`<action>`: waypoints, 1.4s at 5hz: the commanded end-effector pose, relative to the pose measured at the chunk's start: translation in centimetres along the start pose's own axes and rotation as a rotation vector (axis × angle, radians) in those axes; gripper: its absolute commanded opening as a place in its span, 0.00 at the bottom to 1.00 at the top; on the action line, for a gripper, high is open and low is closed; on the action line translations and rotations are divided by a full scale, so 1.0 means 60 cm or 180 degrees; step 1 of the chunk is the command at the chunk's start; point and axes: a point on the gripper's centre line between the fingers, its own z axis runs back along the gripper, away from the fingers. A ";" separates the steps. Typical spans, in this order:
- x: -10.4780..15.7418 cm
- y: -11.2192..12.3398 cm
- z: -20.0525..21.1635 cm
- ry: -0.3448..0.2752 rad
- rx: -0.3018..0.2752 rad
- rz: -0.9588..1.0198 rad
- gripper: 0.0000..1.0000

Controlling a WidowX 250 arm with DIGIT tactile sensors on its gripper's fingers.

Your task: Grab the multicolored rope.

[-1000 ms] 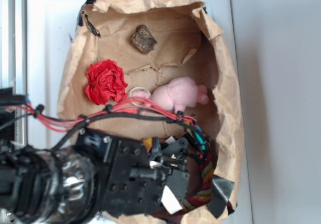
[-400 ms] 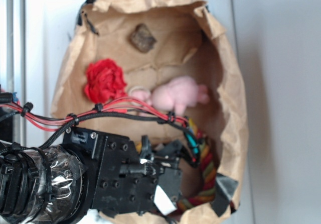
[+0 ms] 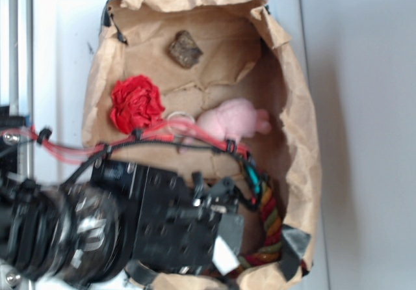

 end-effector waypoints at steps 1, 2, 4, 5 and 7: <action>-0.005 0.053 0.114 -0.0225 0.0285 0.0603 0.00; -0.011 0.058 0.149 -0.0267 0.0276 0.0749 0.00; 0.001 0.059 0.236 -0.0205 0.0439 0.1163 0.00; 0.007 0.056 0.261 -0.0147 0.0593 0.1285 0.00; -0.001 0.053 0.290 -0.0125 0.0675 0.1447 0.00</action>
